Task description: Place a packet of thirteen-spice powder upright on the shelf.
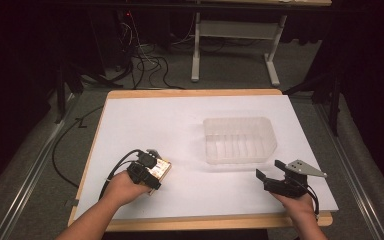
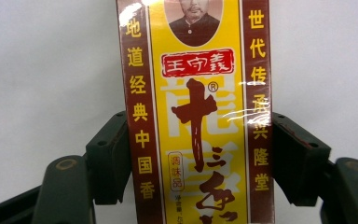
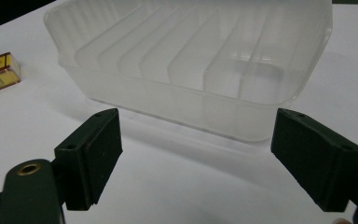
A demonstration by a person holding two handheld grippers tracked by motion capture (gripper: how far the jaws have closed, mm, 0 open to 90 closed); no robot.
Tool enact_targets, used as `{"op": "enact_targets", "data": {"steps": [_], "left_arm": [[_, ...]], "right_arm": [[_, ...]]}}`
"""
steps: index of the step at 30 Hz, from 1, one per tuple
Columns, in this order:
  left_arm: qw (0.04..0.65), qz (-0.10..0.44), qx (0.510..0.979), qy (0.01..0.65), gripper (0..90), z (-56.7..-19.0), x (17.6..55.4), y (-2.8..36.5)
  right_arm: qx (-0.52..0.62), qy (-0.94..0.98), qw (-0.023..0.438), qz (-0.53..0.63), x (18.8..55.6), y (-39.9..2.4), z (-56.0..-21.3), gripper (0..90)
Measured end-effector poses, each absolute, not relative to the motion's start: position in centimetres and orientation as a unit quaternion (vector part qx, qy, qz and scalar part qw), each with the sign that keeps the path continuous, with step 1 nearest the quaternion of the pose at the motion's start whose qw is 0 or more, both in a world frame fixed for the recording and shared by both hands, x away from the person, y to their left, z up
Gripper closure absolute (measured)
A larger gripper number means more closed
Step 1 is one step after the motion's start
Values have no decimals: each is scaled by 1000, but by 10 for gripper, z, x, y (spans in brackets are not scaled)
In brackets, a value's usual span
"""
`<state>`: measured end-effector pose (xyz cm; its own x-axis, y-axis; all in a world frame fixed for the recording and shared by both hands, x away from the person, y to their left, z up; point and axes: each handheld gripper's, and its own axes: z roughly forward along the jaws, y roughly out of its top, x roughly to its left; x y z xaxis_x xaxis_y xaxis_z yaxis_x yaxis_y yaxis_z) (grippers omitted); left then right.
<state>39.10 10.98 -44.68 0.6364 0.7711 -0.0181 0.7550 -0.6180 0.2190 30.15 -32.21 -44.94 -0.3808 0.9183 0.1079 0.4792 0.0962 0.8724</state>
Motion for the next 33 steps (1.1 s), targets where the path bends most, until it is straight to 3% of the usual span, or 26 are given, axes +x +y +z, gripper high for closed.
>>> {"op": "enact_targets", "data": {"steps": [33], "left_arm": [[288,98,856,417,325,-426,370,118]], "right_arm": [[501,690,244,461,298,-322,-449,168]]}}
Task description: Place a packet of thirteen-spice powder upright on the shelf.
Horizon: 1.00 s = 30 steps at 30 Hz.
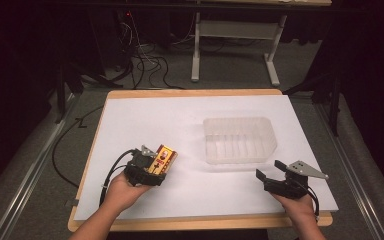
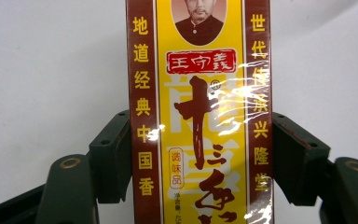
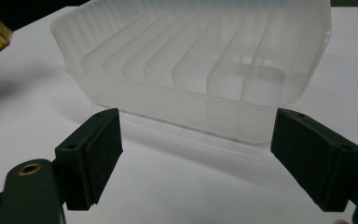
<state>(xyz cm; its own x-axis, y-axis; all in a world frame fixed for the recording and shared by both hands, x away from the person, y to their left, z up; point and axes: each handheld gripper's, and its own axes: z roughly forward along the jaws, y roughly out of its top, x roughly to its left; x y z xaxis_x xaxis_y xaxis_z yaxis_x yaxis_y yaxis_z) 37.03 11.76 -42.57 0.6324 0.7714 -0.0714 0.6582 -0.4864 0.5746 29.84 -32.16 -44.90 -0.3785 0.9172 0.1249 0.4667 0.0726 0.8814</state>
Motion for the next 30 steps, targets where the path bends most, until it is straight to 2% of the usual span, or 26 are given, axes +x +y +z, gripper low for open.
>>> {"op": "enact_targets", "data": {"steps": [7,16,24,30], "left_arm": [[369,92,818,432,325,-420,367,119],[394,144,811,407,326,-427,352,109],[434,166,789,403,326,-440,338,118],[456,181,776,397,326,-438,330,119]], "right_arm": [[500,694,243,458,298,-321,-450,170],[498,695,243,459,299,-320,-450,173],[493,689,233,477,297,-317,-447,190],[478,694,233,485,294,-306,-441,241]]}}
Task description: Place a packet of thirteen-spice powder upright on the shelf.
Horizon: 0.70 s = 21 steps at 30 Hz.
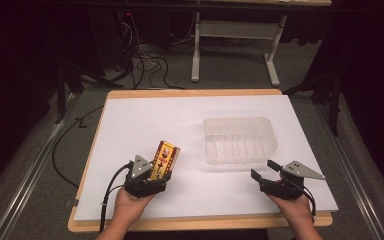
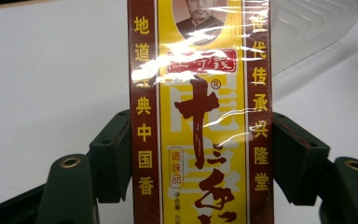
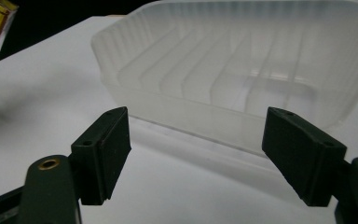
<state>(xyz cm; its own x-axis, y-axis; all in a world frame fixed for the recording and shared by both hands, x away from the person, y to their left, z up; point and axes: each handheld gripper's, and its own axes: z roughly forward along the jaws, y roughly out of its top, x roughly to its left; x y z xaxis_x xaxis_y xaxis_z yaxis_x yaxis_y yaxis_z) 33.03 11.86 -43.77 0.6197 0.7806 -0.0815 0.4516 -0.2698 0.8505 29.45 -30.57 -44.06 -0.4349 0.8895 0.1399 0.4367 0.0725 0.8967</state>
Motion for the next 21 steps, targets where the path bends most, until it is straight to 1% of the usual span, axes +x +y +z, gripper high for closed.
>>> {"op": "enact_targets", "data": {"steps": [6,10,21], "left_arm": [[472,198,767,386,327,-436,324,113],[479,199,765,381,327,-434,322,111],[493,204,764,363,327,-433,315,102]], "right_arm": [[459,705,220,493,293,-285,-427,307],[443,712,218,500,294,-269,-417,343],[425,719,217,505,313,-231,-402,348]]}}
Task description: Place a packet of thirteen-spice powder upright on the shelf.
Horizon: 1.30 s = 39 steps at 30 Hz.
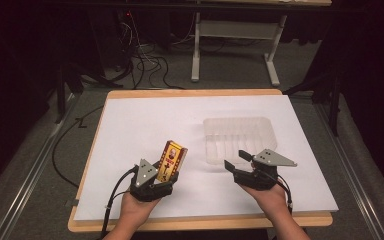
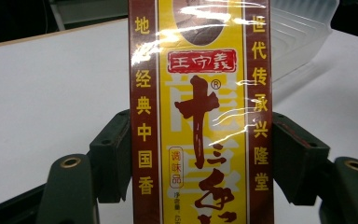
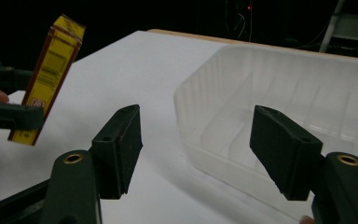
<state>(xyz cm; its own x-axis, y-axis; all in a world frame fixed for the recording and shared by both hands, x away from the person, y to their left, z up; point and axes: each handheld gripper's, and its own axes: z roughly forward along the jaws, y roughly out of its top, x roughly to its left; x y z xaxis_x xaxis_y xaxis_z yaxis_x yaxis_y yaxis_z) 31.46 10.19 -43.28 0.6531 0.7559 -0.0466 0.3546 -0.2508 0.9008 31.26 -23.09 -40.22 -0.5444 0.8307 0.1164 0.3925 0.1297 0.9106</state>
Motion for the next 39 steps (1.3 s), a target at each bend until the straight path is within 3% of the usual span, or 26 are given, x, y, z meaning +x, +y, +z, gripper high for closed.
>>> {"op": "enact_targets", "data": {"steps": [18,39], "left_arm": [[484,206,794,305,328,-438,292,63],[486,189,800,297,328,-447,283,36]], "right_arm": [[414,711,159,546,300,-221,-413,335],[396,716,114,564,296,-198,-412,298]]}}
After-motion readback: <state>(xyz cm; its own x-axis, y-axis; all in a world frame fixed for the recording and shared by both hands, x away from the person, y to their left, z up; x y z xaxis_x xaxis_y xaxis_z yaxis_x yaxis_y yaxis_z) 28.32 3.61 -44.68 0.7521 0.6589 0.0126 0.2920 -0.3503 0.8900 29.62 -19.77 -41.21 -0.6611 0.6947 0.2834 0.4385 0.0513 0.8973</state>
